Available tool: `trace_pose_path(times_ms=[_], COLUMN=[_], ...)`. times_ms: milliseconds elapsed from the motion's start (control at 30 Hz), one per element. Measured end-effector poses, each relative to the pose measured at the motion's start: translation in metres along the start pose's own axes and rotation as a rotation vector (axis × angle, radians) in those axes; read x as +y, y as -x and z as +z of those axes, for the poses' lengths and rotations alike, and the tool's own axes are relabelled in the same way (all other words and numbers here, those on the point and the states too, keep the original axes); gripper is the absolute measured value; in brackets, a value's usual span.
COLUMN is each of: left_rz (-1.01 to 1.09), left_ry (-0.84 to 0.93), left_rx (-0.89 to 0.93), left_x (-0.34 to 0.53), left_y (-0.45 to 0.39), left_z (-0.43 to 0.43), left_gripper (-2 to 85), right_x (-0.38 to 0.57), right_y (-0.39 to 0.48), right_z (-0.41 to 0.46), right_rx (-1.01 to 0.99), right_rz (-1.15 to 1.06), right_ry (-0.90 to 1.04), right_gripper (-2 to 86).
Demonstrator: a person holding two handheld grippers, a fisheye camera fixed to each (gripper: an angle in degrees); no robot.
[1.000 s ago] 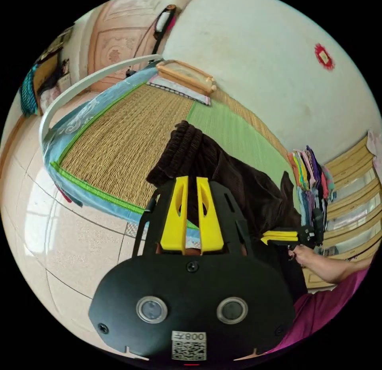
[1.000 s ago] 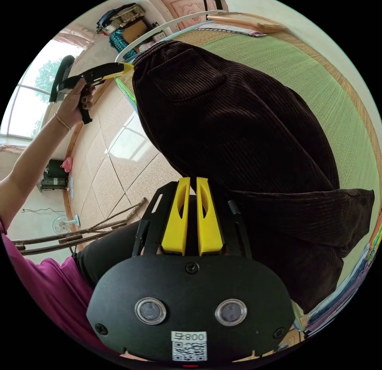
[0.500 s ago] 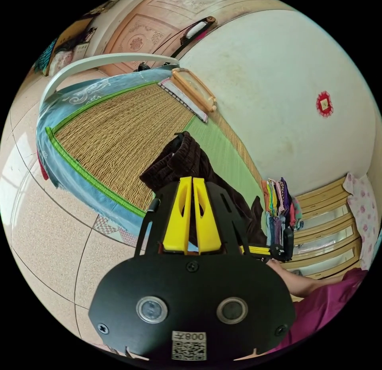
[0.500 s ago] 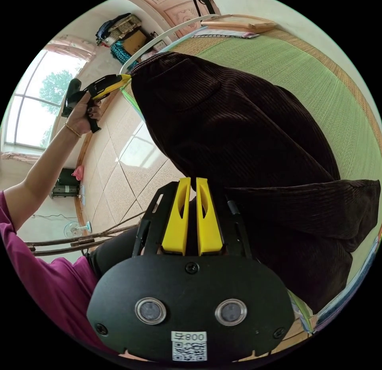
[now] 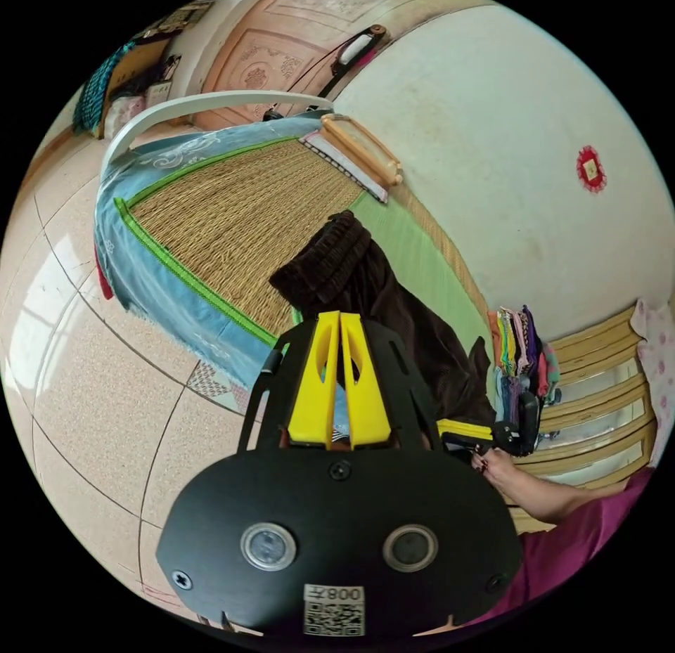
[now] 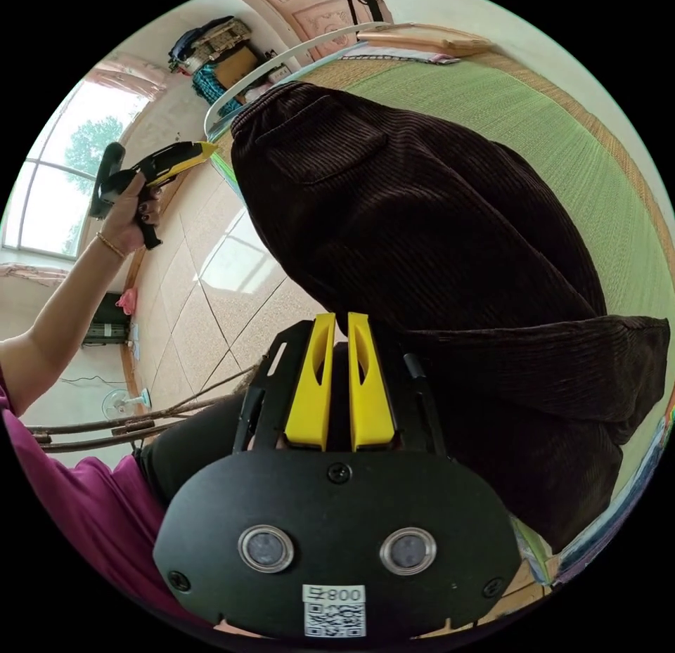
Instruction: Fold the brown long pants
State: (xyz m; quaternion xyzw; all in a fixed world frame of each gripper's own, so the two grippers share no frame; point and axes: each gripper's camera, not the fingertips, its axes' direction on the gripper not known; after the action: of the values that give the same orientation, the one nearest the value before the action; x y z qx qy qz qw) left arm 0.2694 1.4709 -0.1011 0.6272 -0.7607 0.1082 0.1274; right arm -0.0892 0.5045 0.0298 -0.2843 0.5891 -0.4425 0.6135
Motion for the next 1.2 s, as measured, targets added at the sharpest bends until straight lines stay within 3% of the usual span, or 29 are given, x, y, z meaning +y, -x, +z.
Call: trace_pose_path(times_ms=[100,200,367,600,800,1200], left_rz=[0.105,0.239,0.320,0.313,0.382,0.589], left_ry=[0.018,0.145,0.344,0.337,0.333,0.555], left_rx=[0.074,0.121,0.008,0.036,0.170,0.212], left_x=[0.005,0.008,0.014,-0.009,-0.030,-0.069], left_y=[-0.054,-0.112,-0.174,-0.223,-0.308,-0.507], left_z=[0.007,0.039,0.094,0.083,0.079,0.151], left_gripper=[0.0,0.0,0.0,0.0,0.3,4.6], right_x=[0.018,0.037,0.073,0.153,0.195,0.211], right_y=[-0.013,-0.029,-0.056,-0.110,-0.182,-0.258], right_z=[0.012,0.021,0.033,0.041,0.040,0.120], right_rx=[-0.044,-0.109,-0.209,-0.194,-0.140,-0.173], right_rz=[0.039,0.091,0.160,0.273,0.432,0.515], right_ry=[-0.028,-0.055,-0.087,-0.177,-0.290,-0.273], right_gripper=[3.5,3.3,1.6,0.2,0.0,0.4])
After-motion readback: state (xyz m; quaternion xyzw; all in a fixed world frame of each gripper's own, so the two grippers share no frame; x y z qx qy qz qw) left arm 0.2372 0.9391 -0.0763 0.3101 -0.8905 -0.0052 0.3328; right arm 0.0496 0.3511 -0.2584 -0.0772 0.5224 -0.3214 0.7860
